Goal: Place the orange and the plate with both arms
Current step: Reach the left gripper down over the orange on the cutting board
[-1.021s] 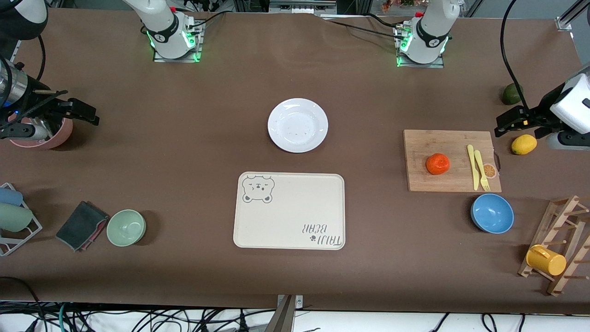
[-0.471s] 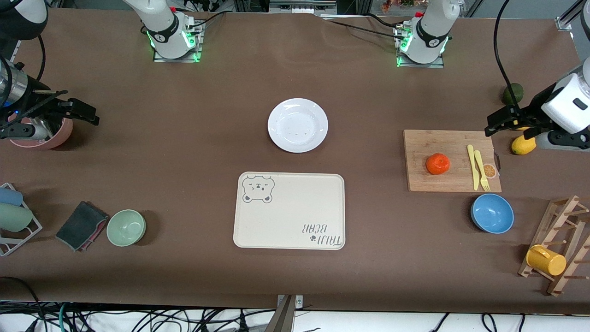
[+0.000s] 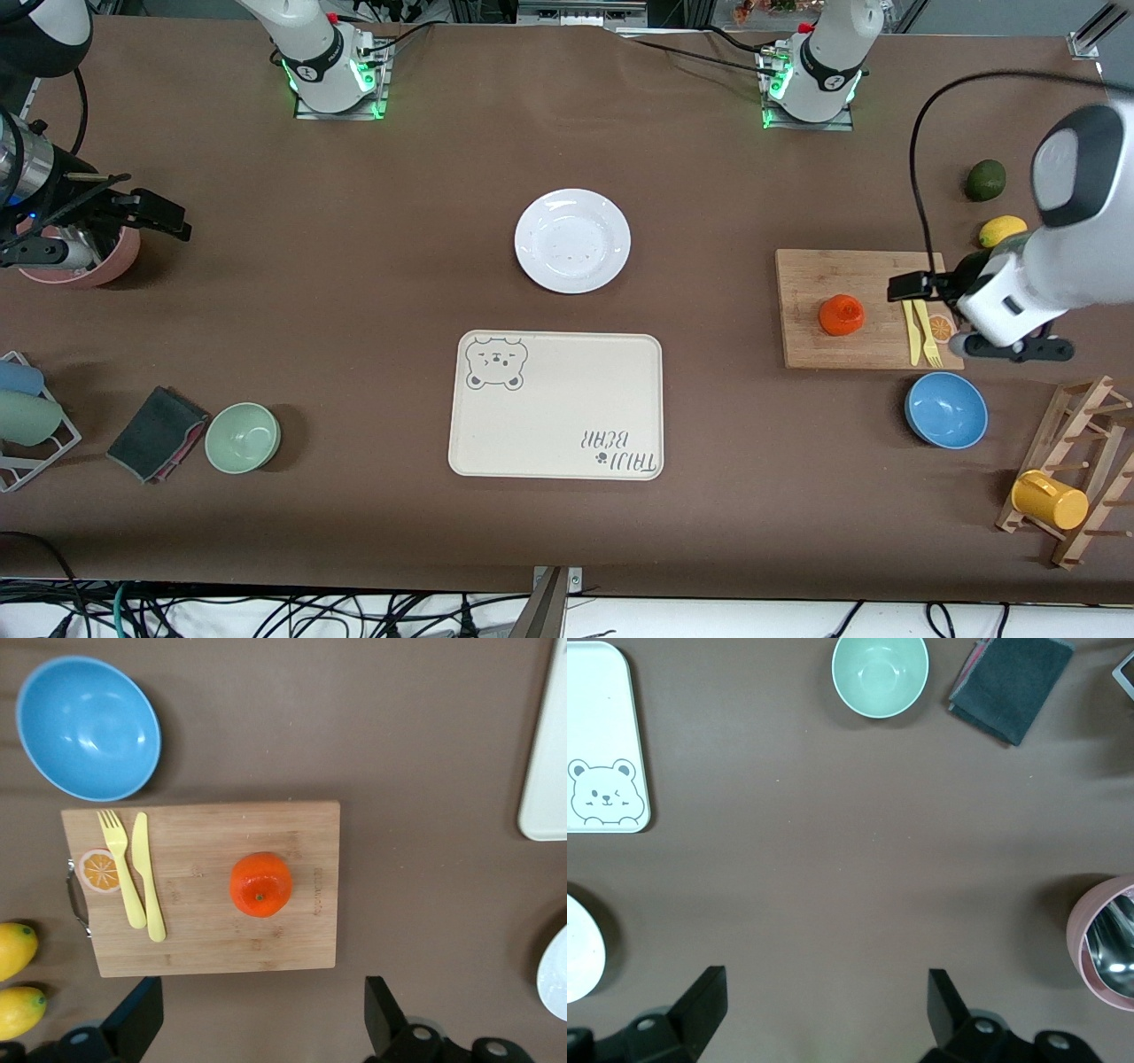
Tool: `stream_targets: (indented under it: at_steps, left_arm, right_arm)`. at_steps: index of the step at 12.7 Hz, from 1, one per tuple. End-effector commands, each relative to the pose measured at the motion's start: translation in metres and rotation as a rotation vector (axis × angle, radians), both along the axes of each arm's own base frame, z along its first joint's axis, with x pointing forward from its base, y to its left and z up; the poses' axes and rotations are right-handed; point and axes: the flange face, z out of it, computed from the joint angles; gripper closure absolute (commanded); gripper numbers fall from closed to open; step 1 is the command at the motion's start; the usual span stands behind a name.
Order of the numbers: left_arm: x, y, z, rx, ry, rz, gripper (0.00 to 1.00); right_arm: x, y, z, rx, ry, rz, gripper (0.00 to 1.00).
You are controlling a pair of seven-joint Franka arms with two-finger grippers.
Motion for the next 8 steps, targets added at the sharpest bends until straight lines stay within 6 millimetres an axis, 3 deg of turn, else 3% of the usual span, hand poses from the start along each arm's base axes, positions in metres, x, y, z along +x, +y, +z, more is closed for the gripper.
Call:
stream_targets:
  at_steps: [1,2,8]
  left_arm:
    - [0.010,-0.001,-0.039,0.015,0.051,-0.023,0.00]
    - [0.012,0.001,-0.056,0.024,0.060,-0.022,0.00]
    - [-0.008,0.008,-0.111,0.053,0.089,-0.031,0.00]
  right_arm:
    - [-0.003,0.000,0.003,0.017,0.001,0.003,0.00]
    - [-0.003,0.000,0.003,0.017,0.001,0.005,0.00]
    - [-0.003,0.000,0.002,0.017,0.001,0.003,0.00]
